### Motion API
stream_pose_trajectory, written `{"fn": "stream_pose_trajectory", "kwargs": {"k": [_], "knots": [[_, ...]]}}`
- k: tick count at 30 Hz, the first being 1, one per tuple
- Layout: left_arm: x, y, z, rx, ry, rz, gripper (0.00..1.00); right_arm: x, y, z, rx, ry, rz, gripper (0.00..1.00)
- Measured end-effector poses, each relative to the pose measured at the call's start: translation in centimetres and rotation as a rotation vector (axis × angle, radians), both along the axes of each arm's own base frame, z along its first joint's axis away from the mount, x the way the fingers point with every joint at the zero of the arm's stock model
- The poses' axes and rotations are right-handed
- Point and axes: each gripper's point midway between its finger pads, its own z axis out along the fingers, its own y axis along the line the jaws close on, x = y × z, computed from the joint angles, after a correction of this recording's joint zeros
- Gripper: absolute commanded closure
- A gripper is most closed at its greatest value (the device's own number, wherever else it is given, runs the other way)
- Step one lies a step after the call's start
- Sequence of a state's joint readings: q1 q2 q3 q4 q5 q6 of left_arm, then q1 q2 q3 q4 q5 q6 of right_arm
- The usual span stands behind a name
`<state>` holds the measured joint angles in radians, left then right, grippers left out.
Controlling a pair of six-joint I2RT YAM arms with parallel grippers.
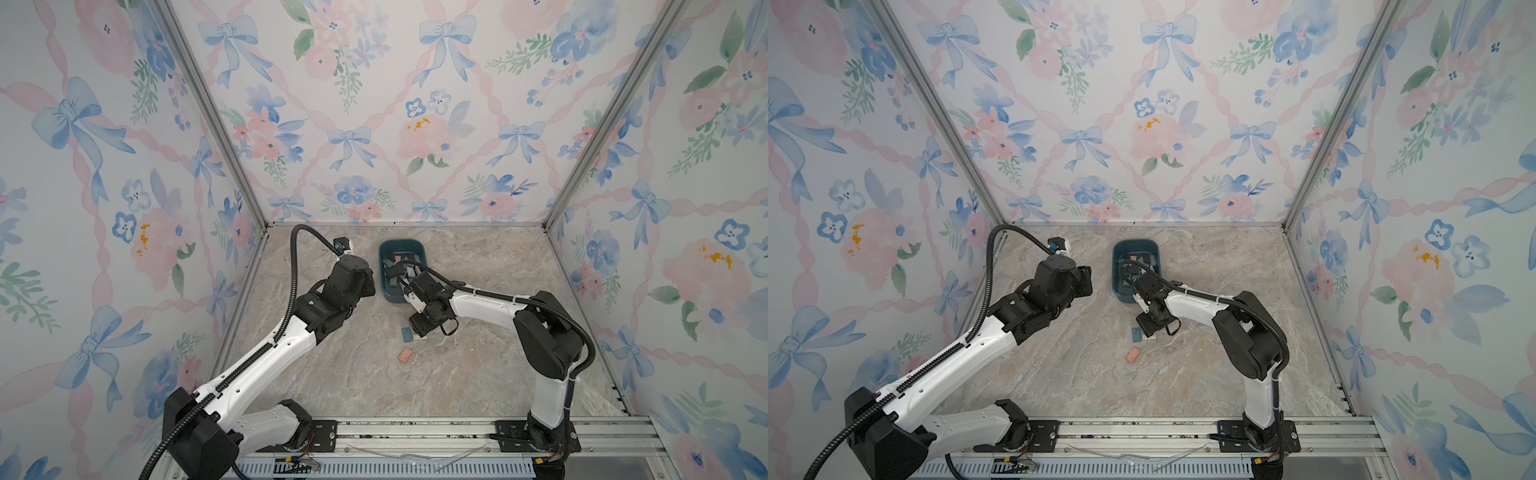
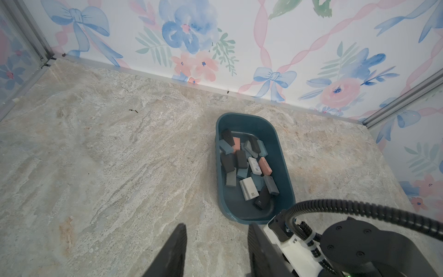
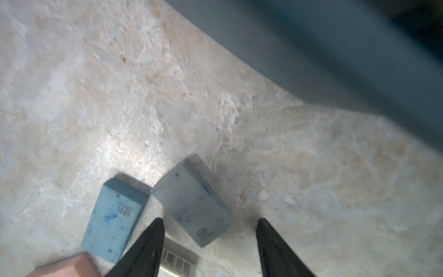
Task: Put the eraser in the storage box
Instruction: Pick up the eraser from the center of the board.
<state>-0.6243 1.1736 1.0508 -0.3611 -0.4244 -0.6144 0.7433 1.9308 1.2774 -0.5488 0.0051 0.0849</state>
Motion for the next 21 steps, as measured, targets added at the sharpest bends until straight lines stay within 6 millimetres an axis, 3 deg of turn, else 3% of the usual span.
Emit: {"fn": "stream_pose_trajectory", "kwargs": {"k": [15,21], "knots": [[-0.03,0.16,-0.2,0.006,0.002,0.006,0.55,0.93,0.44,-0.04,0.002,-0.026,-0.009,0.45],[-0.03,0.18,-0.2,0.007,0.001,0.007,0.56,1.07,0.46,-0.07,0.0,-0.029,-0.011,0.55]]}}
